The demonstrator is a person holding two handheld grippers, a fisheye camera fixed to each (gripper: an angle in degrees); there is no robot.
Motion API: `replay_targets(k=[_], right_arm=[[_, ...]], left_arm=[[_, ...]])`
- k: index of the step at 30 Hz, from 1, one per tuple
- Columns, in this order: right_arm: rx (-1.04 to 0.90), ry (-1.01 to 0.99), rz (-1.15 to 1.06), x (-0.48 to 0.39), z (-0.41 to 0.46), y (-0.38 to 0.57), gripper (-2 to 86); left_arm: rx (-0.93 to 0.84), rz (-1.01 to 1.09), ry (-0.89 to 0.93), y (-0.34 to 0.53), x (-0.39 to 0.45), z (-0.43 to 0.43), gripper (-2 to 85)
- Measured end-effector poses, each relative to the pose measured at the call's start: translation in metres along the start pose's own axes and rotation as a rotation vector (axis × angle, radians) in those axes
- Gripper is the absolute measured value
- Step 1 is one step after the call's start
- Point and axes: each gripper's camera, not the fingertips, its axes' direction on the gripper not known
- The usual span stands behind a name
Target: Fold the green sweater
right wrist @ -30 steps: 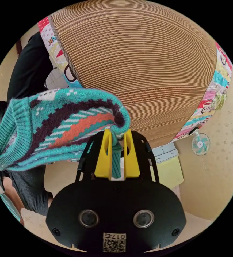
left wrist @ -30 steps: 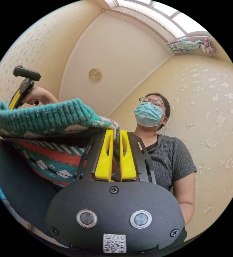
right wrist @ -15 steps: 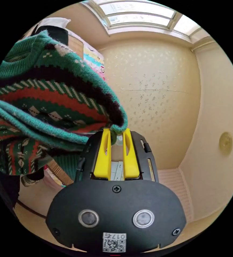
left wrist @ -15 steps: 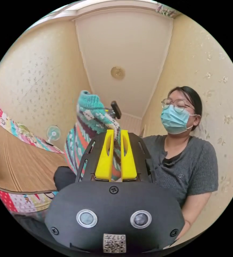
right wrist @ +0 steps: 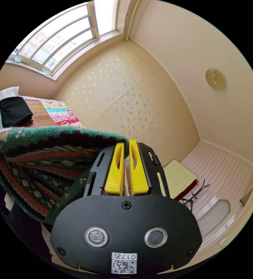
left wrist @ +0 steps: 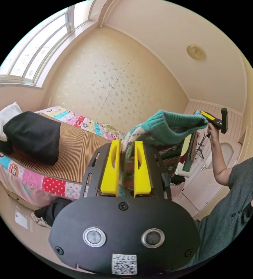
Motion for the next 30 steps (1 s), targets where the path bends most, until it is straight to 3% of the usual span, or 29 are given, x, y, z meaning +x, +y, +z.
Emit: replay_targets(k=[4, 7, 10, 14, 16, 19, 24, 26, 30], right_arm=[[0.074, -0.052, 0.121, 0.031, -0.023, 0.01, 2.5], [0.097, -0.155, 0.182, 0.056, -0.038, 0.005, 2.5], [0.125, -0.19, 0.226, 0.074, -0.048, 0.0, 2.5], [0.151, -0.191, 0.255, 0.095, -0.052, -0.008, 2.5], [0.154, -0.205, 0.279, 0.115, -0.051, -0.014, 2.6], [0.144, -0.21, 0.337, 0.152, -0.041, -0.018, 2.6], [0.182, -0.179, 0.54, 0.233, -0.018, -0.011, 2.8], [0.215, -0.186, 0.642, 0.271, -0.008, -0.003, 2.8], [0.268, -0.272, 0.809, 0.362, 0.019, 0.013, 2.9]], left_arm=[[-0.173, -0.023, -0.021, 0.046, 0.015, 0.026, 15.9], [-0.268, 0.092, -0.089, 0.097, 0.055, 0.039, 18.6], [-0.325, 0.215, -0.122, 0.141, 0.105, 0.059, 17.1], [-0.475, 0.208, -0.231, 0.172, 0.13, 0.115, 14.3], [-0.481, 0.251, -0.233, 0.175, 0.136, 0.129, 7.5], [-0.409, 0.29, -0.269, 0.149, 0.144, 0.126, 4.5], [0.126, 0.189, -0.224, 0.033, 0.129, 0.032, 3.2], [0.258, 0.217, -0.267, -0.006, 0.142, 0.013, 3.2], [0.487, 0.279, -0.172, -0.091, 0.179, -0.019, 3.5]])
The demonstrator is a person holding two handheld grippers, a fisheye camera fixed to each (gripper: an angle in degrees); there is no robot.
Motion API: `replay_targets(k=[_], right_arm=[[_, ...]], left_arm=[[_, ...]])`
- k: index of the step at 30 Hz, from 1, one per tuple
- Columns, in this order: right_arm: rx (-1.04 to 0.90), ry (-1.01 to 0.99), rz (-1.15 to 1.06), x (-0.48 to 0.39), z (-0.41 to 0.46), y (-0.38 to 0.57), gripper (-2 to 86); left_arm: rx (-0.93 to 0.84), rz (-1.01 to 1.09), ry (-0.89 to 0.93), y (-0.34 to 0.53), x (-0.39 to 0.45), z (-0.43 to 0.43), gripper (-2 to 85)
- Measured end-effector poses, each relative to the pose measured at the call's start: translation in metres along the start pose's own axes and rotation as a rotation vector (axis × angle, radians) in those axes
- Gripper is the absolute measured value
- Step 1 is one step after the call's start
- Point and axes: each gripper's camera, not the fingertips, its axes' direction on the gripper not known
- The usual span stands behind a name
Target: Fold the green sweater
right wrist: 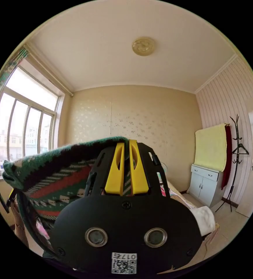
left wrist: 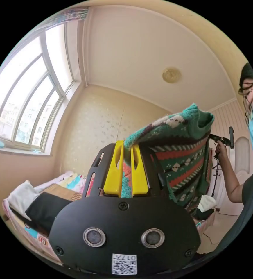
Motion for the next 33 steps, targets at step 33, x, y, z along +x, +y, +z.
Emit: replay_targets(k=[33], right_arm=[[-1.165, -0.158, -0.03, 0.139, 0.643, 0.513, 0.4]], left_arm=[[-1.535, 0.334, 0.031, 0.592, -0.037, 0.534, 2.2]])
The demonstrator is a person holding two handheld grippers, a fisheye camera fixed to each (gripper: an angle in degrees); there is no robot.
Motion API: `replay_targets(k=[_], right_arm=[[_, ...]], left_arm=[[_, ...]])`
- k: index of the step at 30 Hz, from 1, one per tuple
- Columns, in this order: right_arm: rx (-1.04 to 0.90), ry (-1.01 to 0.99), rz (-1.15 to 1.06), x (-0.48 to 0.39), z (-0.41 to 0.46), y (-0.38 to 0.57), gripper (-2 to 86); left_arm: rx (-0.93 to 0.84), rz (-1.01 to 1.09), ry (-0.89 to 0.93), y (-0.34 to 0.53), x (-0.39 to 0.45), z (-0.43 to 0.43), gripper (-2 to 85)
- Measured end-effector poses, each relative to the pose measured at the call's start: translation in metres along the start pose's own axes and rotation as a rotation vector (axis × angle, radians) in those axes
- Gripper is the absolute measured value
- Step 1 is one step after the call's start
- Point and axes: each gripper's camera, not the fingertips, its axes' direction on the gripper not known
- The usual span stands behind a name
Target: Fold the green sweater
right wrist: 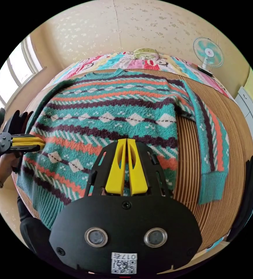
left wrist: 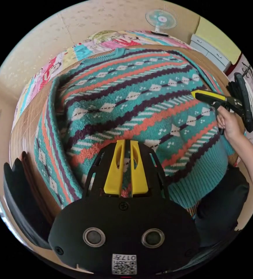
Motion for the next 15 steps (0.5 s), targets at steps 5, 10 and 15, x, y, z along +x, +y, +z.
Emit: replay_targets(k=[5, 10, 15], right_arm=[[0.034, -0.173, 0.086, 0.057, 0.007, -0.013, 0.3], [0.081, -0.282, 0.108, 0.098, 0.012, -0.031, 0.3], [0.104, -0.312, 0.112, 0.12, 0.011, -0.038, 0.3]], left_arm=[[0.188, -0.148, 0.046, 0.022, -0.028, 0.025, 1.3], [0.21, -0.185, 0.138, 0.012, -0.069, 0.042, 1.0], [0.208, -0.233, 0.248, 0.023, -0.103, 0.046, 1.5]])
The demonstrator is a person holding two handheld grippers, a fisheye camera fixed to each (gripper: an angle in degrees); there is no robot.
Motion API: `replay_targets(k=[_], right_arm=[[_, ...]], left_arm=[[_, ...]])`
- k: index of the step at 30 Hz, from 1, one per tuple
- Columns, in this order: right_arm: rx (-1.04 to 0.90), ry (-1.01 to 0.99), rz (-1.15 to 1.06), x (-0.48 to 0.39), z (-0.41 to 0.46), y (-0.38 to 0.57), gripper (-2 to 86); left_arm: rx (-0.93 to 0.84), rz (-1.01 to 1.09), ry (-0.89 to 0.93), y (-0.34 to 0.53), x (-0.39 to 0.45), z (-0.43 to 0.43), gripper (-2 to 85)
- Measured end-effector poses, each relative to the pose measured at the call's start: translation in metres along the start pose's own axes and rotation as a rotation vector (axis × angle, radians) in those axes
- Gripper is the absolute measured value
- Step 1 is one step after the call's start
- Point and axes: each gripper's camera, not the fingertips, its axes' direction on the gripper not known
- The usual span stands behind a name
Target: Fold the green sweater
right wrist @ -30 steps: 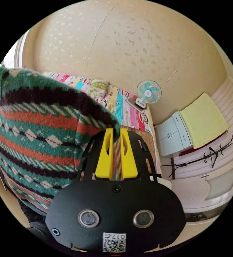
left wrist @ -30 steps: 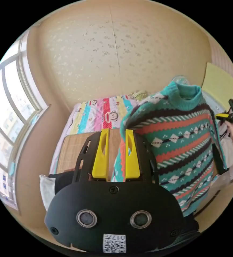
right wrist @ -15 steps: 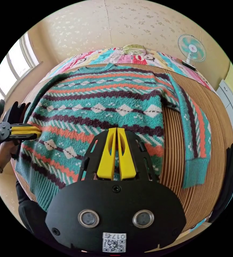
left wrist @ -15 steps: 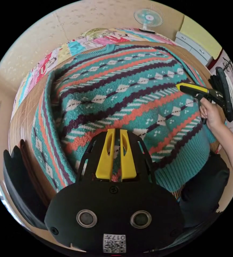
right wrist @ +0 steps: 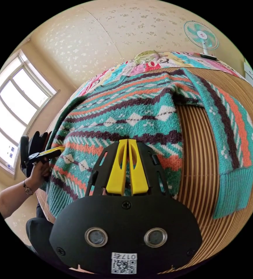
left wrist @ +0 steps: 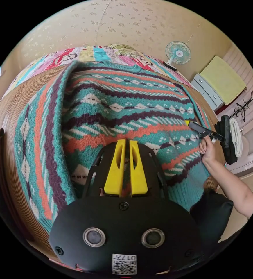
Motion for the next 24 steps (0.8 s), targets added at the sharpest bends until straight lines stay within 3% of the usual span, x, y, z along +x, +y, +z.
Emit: replay_targets(k=[4, 6, 7, 9, 11, 13, 18, 24], right_arm=[[0.006, -0.065, 0.026, 0.021, -0.006, -0.007, 0.3], [0.008, -0.053, 0.02, 0.022, -0.007, -0.009, 0.3], [0.009, -0.041, 0.015, 0.022, -0.008, -0.01, 0.3], [0.008, -0.027, 0.009, 0.023, -0.009, -0.013, 0.3], [0.009, -0.026, 0.008, 0.025, -0.01, -0.015, 0.3], [0.009, -0.031, 0.011, 0.028, -0.012, -0.017, 0.3], [0.012, -0.027, 0.008, 0.03, -0.014, -0.021, 0.3], [0.015, 0.005, -0.006, 0.026, -0.012, -0.023, 0.3]], left_arm=[[-0.095, -0.092, 0.088, 0.02, -0.007, -0.031, 3.2], [0.043, -0.067, 0.087, 0.061, -0.016, -0.075, 5.7], [0.086, -0.067, 0.026, 0.074, -0.018, -0.086, 6.5], [0.163, -0.137, -0.309, 0.116, -0.028, -0.112, 10.5], [0.093, -0.16, -0.472, 0.133, -0.036, -0.11, 12.2], [-0.01, -0.127, -0.496, 0.141, -0.043, -0.1, 10.8], [-0.057, -0.23, -0.304, 0.136, -0.086, -0.123, 4.9], [0.264, -0.248, 0.191, 0.05, -0.116, -0.248, 3.8]])
